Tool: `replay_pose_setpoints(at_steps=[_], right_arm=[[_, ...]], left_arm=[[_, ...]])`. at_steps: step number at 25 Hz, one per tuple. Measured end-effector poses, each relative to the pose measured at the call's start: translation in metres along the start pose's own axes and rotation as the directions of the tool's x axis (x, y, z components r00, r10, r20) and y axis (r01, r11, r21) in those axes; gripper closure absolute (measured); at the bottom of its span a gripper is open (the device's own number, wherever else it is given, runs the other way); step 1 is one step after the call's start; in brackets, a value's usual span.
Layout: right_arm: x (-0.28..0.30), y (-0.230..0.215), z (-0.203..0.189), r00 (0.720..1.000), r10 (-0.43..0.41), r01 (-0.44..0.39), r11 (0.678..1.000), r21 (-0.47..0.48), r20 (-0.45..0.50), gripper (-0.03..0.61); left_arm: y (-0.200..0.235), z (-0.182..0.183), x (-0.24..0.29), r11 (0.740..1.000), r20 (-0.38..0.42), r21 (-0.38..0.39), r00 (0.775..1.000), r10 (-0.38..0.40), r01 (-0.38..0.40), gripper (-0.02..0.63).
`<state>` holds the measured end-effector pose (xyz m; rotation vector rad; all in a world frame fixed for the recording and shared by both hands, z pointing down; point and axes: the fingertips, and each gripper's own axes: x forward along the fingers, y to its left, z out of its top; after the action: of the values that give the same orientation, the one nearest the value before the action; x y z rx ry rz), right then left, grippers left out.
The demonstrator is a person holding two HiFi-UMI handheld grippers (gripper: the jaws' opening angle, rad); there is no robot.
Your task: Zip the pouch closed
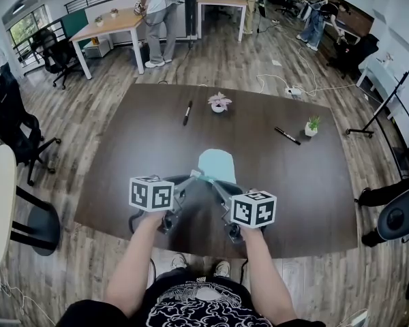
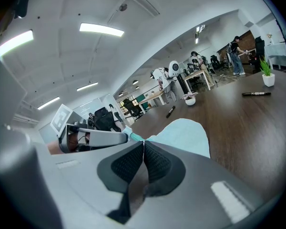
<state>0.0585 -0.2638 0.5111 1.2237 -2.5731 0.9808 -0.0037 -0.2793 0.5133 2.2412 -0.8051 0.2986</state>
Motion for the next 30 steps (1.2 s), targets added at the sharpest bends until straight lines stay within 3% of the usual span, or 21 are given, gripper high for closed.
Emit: replay_pose_setpoints(at_steps=[8, 22, 30], right_arm=[[0.0, -0.004, -0.004, 1.0, -0.007, 0.007, 1.0, 0.002, -0.005, 0.572], [0.001, -0.013, -0.004, 1.0, -0.026, 0.026, 1.0, 0.012, -0.011, 0.572], [0.003, -0.013, -0.005, 1.0, -0.027, 0.027, 1.0, 0.009, -0.016, 0.572]], left_arm=[[0.003, -0.001, 0.0, 1.0, 0.016, -0.012, 1.0, 0.006, -0.006, 0.604], [0.033, 0.014, -0.016, 0.992, 0.084, -0.062, 0.989, 0.118, -0.113, 0.604], [0.036, 0.018, -0.02, 0.989, 0.102, -0.059, 0.985, 0.139, -0.133, 0.604]])
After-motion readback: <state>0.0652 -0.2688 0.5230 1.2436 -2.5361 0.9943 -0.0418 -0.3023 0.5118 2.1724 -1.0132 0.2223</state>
